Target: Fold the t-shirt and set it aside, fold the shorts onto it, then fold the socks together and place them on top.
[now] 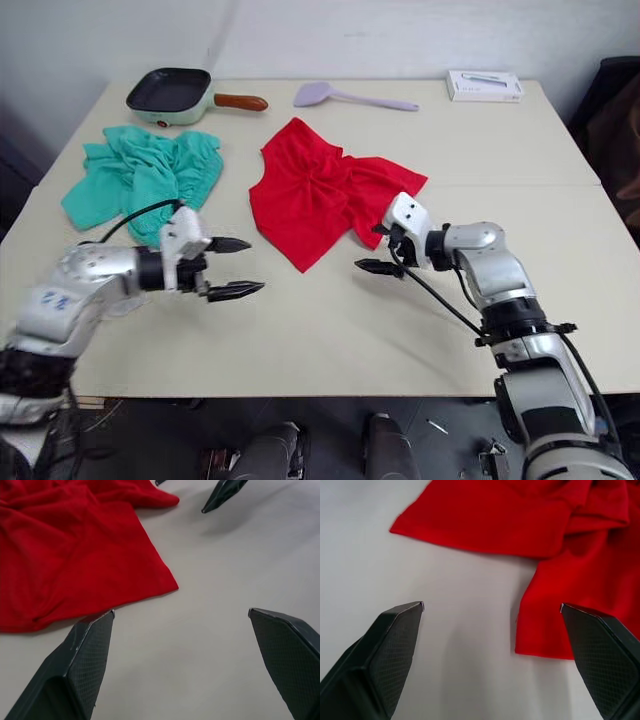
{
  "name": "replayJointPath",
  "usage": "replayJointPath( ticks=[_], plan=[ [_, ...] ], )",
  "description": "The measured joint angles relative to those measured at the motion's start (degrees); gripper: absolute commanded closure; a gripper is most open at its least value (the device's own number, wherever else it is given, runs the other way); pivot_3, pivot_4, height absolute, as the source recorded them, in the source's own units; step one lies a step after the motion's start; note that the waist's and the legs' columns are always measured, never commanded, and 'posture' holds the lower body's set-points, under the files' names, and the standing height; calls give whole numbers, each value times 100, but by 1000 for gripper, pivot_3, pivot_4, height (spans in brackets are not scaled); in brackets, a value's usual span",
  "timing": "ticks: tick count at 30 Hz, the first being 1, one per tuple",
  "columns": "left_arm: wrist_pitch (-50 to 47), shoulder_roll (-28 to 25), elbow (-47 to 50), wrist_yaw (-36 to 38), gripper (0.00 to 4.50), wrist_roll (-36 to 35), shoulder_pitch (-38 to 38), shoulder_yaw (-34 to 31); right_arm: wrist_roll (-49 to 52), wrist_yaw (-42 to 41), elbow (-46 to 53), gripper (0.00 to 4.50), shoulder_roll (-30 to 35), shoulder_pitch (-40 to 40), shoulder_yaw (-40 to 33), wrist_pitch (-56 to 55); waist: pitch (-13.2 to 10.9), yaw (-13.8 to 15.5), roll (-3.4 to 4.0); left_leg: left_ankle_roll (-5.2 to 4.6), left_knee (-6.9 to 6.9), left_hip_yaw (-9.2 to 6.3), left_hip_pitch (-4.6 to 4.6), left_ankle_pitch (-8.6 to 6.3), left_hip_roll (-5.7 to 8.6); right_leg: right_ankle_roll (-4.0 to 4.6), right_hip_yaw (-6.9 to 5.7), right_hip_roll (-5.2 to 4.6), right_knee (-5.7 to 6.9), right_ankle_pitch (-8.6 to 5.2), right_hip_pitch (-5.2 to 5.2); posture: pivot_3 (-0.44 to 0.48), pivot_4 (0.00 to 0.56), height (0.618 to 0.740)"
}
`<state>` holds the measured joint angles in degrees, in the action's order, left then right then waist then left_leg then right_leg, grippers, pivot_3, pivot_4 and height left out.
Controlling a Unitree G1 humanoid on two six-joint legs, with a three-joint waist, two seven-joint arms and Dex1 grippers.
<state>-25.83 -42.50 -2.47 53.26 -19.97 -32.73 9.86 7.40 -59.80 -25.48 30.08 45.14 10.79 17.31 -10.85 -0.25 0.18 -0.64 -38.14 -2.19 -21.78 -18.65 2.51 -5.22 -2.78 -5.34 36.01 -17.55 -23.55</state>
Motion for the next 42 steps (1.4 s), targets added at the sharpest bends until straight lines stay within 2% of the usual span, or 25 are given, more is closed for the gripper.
replayJointPath(
  ticks=[7,14,16,19,25,31,32,37,42],
  plan=[
    [966,1029,-2052,16,0,1069,-1156,589,-354,357,-536,31,-273,189,15,-230,0,-11,0,-2,-35,-12,-36,1,0,-5,-12,0,9,2,-20,0,150,740],
    [1392,1555,-2993,385,0,1466,-1618,710,-512,591,-700,31,-406,323,8,-230,0,-32,0,-2,-70,-15,-39,1,1,-5,-11,-4,43,3,-20,0,150,740],
    [1399,1569,-3042,440,391,1524,-1658,703,-521,609,-703,0,-406,323,7,-227,0,-32,0,-2,-75,-15,-39,1,2,-5,-9,-5,47,3,-20,0,150,740],
    [1408,1636,-3232,503,1182,1594,-1759,681,-523,641,-748,659,-406,322,-6,-220,2,-28,-2,-2,-86,-16,-39,1,3,-5,-7,-6,54,3,-18,0,150,740],
    [1490,1669,-3410,524,2716,1674,-1804,603,-571,715,-786,2342,-405,324,-1,-220,3,4,-4,-2,-94,-24,-38,1,7,-5,-2,-10,67,3,-18,0,150,740],
    [1425,1664,-3366,611,4500,1681,-1676,452,-746,922,-915,4348,-364,350,10,-369,19,15,-5,-2,-97,-37,-38,1,15,-5,1,-15,75,3,-14,0,150,740],
    [1422,1661,-3339,619,4500,1680,-1643,428,-758,964,-952,4462,-359,352,6,-379,24,16,-6,-2,-97,-39,-37,1,15,-5,1,-16,75,3,-13,0,150,740],
    [1216,1420,-2767,785,4500,1602,-1274,298,-747,968,-1006,4462,-37,322,-80,-444,28,15,-6,-3,-96,-43,-37,1,16,-5,10,-18,74,3,-13,0,150,740],
    [42,262,-1129,1522,4500,869,-59,-214,-320,-137,-229,4462,1092,-459,-457,-558,22,-8,2,-4,-70,-42,-54,-1,8,-5,32,-17,53,2,-31,0,150,740]
  ],
)
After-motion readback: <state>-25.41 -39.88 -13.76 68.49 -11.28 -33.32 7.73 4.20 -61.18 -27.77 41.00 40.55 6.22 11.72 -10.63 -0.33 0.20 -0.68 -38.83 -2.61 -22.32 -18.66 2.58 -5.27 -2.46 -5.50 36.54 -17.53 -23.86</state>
